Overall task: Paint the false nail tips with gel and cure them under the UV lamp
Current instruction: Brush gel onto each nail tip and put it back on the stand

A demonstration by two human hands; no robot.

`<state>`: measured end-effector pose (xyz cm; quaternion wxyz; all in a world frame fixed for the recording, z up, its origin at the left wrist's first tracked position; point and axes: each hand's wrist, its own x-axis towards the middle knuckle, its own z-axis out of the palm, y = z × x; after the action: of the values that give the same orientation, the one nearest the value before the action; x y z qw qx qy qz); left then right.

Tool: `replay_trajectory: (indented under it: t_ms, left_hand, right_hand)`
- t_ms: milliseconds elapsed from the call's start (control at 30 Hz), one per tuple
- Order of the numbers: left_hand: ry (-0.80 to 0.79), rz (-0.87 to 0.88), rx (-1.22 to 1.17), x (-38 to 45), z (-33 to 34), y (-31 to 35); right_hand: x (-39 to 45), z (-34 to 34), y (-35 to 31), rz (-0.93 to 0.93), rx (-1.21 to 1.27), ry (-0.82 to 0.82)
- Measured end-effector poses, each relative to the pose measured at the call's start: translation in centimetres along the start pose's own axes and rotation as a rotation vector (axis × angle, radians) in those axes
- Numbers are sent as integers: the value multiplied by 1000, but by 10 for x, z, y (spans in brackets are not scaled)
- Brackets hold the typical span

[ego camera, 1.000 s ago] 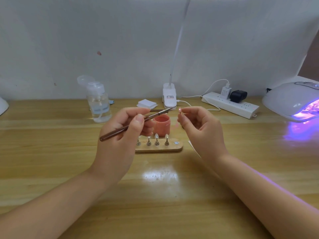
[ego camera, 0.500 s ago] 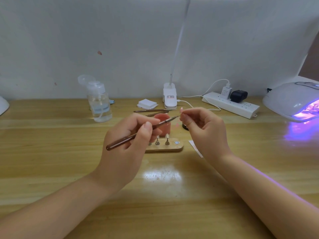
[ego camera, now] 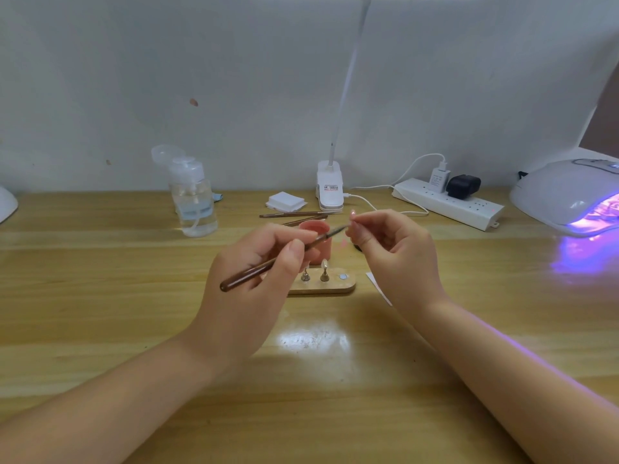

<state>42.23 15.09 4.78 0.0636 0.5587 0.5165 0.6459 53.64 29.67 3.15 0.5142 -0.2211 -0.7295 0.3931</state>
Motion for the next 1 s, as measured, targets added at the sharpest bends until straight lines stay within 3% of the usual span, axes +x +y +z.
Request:
replay_trajectory:
  t_ms: [200, 367, 533, 767, 1000]
  left_hand:
    - [124, -50, 14, 3, -6, -11]
    - [313, -323, -109, 11, -12, -30]
    - [399, -558, -256, 16, -15, -37]
    - [334, -553, -273, 12, -11, -34]
    - [338, -537, -291, 10, -11, -33]
  right_hand:
    - [2, -4, 3, 115, 0, 68]
    - [5, -10, 4, 139, -15, 79]
    - [6, -11, 12, 212, -173, -72]
    - [6, -7, 19, 213, -406, -249]
    - [9, -12, 23, 260, -423, -340]
